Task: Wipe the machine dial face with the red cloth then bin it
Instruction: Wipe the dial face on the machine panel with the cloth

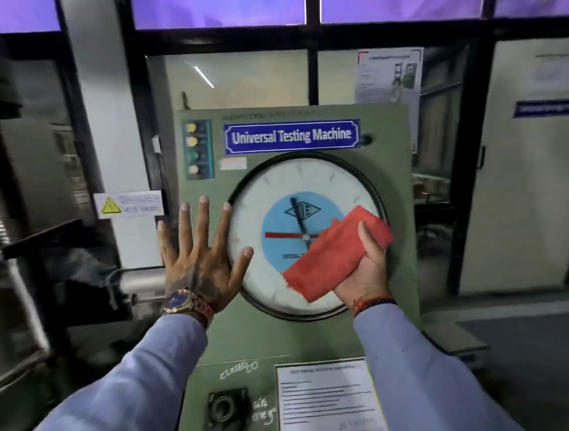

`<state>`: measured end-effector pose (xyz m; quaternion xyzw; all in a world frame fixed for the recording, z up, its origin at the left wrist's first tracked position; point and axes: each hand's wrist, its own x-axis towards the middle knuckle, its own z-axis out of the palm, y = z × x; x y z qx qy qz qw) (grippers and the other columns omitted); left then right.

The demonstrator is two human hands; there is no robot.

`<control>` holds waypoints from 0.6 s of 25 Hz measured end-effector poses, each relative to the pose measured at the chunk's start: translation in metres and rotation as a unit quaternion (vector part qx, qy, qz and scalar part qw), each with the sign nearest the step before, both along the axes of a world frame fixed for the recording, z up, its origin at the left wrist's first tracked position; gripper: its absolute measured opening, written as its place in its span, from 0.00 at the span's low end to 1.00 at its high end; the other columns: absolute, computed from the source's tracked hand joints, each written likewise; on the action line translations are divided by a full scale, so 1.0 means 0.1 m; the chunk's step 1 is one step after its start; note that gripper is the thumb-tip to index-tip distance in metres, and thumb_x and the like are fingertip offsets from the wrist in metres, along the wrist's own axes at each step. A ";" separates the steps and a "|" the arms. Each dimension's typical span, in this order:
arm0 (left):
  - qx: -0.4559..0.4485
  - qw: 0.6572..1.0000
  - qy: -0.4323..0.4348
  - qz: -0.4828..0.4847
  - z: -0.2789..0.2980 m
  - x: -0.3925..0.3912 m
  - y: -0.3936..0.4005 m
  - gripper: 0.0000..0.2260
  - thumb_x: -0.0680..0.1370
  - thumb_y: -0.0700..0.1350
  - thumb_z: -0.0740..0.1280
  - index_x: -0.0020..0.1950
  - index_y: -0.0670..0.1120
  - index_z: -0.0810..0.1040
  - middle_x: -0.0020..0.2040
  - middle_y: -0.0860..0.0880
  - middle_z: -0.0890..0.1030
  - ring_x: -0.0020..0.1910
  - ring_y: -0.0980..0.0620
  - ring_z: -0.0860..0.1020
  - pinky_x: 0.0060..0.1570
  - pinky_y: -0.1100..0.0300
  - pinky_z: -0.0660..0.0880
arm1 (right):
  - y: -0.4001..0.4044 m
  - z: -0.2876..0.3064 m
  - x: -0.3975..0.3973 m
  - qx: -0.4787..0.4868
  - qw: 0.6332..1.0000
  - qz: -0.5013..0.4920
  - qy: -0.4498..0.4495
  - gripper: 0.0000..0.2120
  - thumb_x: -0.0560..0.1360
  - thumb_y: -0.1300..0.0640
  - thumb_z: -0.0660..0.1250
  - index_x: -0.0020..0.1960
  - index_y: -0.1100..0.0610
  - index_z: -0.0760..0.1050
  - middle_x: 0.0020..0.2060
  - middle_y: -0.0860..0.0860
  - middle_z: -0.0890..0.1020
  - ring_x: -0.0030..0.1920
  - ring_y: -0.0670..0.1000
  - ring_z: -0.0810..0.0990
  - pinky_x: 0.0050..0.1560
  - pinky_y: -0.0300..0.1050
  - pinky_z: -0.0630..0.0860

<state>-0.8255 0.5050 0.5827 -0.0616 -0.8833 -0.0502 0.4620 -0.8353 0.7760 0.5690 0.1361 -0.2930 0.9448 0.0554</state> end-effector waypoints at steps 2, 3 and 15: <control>-0.002 1.000 -0.002 -0.006 -0.04 -0.31 0.27 0.39 0.83 0.71 0.50 0.90 0.55 0.55 0.91 0.44 0.53 0.89 0.34 0.51 0.83 0.24 0.46 | 0.33 0.04 -0.26 0.009 1.000 -0.028 -0.006 0.28 0.78 0.40 0.72 0.70 0.58 0.76 0.51 0.54 0.86 0.51 0.56 0.88 0.55 0.52 0.86; -0.007 1.000 0.000 -0.004 -0.05 -0.46 0.37 0.39 0.83 0.71 0.49 0.91 0.55 0.54 0.91 0.44 0.52 0.89 0.34 0.51 0.83 0.24 0.47 | 0.45 0.06 -0.39 0.015 0.999 -0.038 -0.013 0.28 0.78 0.40 0.72 0.68 0.59 0.77 0.50 0.54 0.87 0.49 0.55 0.89 0.51 0.50 0.87; 0.006 0.999 -0.016 -0.032 -0.08 -2.35 0.70 0.41 0.82 0.72 0.50 0.91 0.55 0.49 0.91 0.44 0.45 0.90 0.35 0.45 0.85 0.27 0.43 | 0.57 0.48 -2.17 0.385 0.752 -0.533 0.034 0.28 0.88 0.57 0.64 0.87 0.58 0.63 0.89 0.59 0.60 0.87 0.45 0.63 0.87 0.43 0.59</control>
